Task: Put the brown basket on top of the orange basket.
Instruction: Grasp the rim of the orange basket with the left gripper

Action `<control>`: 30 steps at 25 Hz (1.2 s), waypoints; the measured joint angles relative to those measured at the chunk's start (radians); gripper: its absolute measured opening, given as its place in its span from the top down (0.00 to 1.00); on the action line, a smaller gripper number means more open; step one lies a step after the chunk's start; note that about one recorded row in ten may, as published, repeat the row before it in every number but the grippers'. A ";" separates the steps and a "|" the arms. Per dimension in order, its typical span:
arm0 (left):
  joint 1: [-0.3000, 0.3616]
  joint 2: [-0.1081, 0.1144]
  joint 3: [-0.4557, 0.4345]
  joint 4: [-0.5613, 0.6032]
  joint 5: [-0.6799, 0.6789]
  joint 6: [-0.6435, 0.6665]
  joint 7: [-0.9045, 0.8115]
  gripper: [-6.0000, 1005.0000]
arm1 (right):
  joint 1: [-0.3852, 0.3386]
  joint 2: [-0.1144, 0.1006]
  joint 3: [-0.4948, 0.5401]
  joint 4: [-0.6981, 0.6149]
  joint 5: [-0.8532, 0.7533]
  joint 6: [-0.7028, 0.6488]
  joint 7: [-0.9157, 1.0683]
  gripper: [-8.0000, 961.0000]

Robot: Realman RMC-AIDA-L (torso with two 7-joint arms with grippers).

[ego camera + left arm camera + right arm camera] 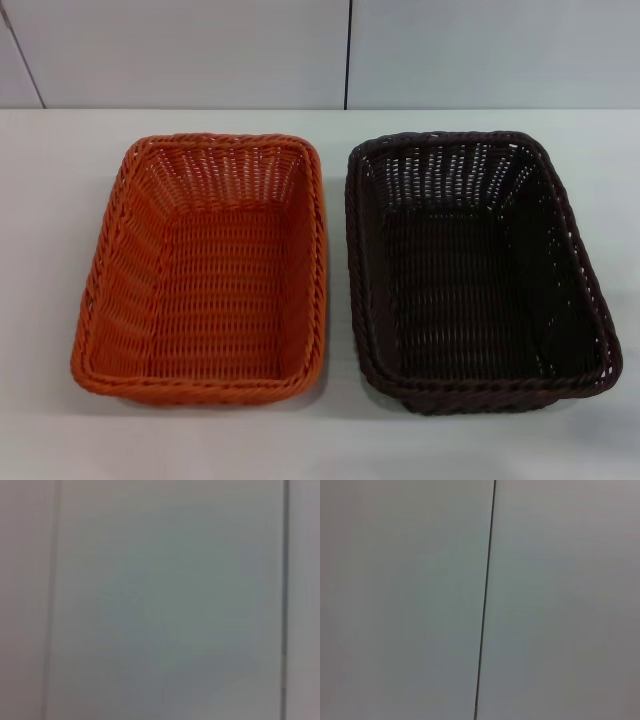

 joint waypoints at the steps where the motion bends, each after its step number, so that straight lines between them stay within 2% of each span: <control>1: 0.001 0.006 0.023 -0.013 0.008 -0.018 -0.001 0.20 | 0.001 0.000 0.000 0.000 0.000 -0.002 0.000 0.30; 5: 0.001 0.006 0.023 -0.013 0.008 -0.018 -0.001 0.20 | 0.010 -0.001 0.000 -0.002 0.000 -0.016 0.000 0.31; 6: 0.024 0.053 0.037 -0.185 0.102 -0.192 -0.004 0.20 | 0.013 -0.001 0.000 -0.002 0.000 -0.024 0.000 0.31; 7: 0.024 0.053 0.037 -0.185 0.102 -0.192 -0.004 0.20 | 0.013 -0.001 0.000 -0.002 0.000 -0.024 0.000 0.31; 8: 0.063 0.095 0.039 -0.396 0.187 -0.438 -0.012 0.20 | 0.013 -0.001 -0.001 -0.002 0.000 -0.026 0.000 0.31; 10: 0.063 0.095 0.039 -0.396 0.187 -0.438 -0.012 0.20 | 0.013 -0.002 -0.001 -0.002 0.000 -0.027 0.000 0.31; 11: 0.080 0.106 0.037 -0.484 0.224 -0.531 -0.013 0.20 | 0.013 -0.002 -0.003 -0.002 0.000 -0.028 0.000 0.31; 12: 0.125 0.114 0.025 -0.666 0.285 -0.694 -0.013 0.20 | 0.013 -0.002 -0.004 -0.001 0.000 -0.028 0.000 0.31; 13: 0.153 0.118 0.018 -0.768 0.302 -0.791 -0.014 0.20 | 0.013 -0.002 -0.006 -0.001 0.000 -0.028 0.000 0.31; 15: 0.153 0.118 0.018 -0.768 0.302 -0.791 -0.014 0.20 | 0.013 -0.002 -0.008 -0.001 0.000 -0.028 0.000 0.31; 16: 0.172 0.121 0.013 -0.839 0.308 -0.865 -0.014 0.20 | 0.013 -0.002 -0.009 0.000 0.000 -0.028 0.000 0.30; 17: 0.199 0.124 -0.009 -1.035 0.311 -1.125 -0.007 0.20 | 0.013 -0.002 -0.009 0.000 0.000 -0.029 0.000 0.30; 18: 0.199 0.124 -0.009 -1.035 0.311 -1.125 -0.007 0.20 | 0.013 -0.002 -0.009 0.000 0.000 -0.029 0.000 0.30; 19: 0.197 0.121 -0.040 -1.144 0.310 -1.338 0.017 0.20 | 0.013 -0.002 -0.009 0.000 0.000 -0.029 0.000 0.30; 21: 0.197 0.121 -0.040 -1.144 0.310 -1.338 0.017 0.20 | 0.014 -0.002 -0.009 0.000 0.000 -0.029 0.000 0.30; 22: 0.146 0.082 -0.135 -1.299 0.307 -1.738 0.100 0.20 | 0.016 -0.002 -0.009 0.000 0.000 -0.031 0.000 0.30; 23: 0.104 0.044 -0.195 -1.346 0.308 -1.913 0.173 0.20 | 0.018 -0.003 -0.009 0.000 0.000 -0.035 0.000 0.30; 24: 0.104 0.044 -0.195 -1.346 0.308 -1.913 0.173 0.20 | 0.021 -0.004 -0.009 0.000 0.000 -0.043 0.000 0.30; 25: 0.073 0.015 -0.238 -1.378 0.312 -2.034 0.236 0.20 | 0.024 -0.005 -0.009 0.000 0.000 -0.051 0.000 0.30; 26: 0.073 0.015 -0.238 -1.378 0.312 -2.034 0.236 0.20 | 0.027 -0.005 -0.009 -0.001 0.000 -0.059 0.000 0.30; 27: 0.037 -0.001 -0.248 -1.412 0.314 -2.174 0.289 0.20 | 0.030 -0.005 -0.009 -0.001 0.000 -0.068 0.000 0.30; 30: 0.010 0.002 -0.218 -1.433 0.315 -2.249 0.276 0.20 | 0.036 -0.006 -0.009 0.002 0.000 -0.080 0.000 0.30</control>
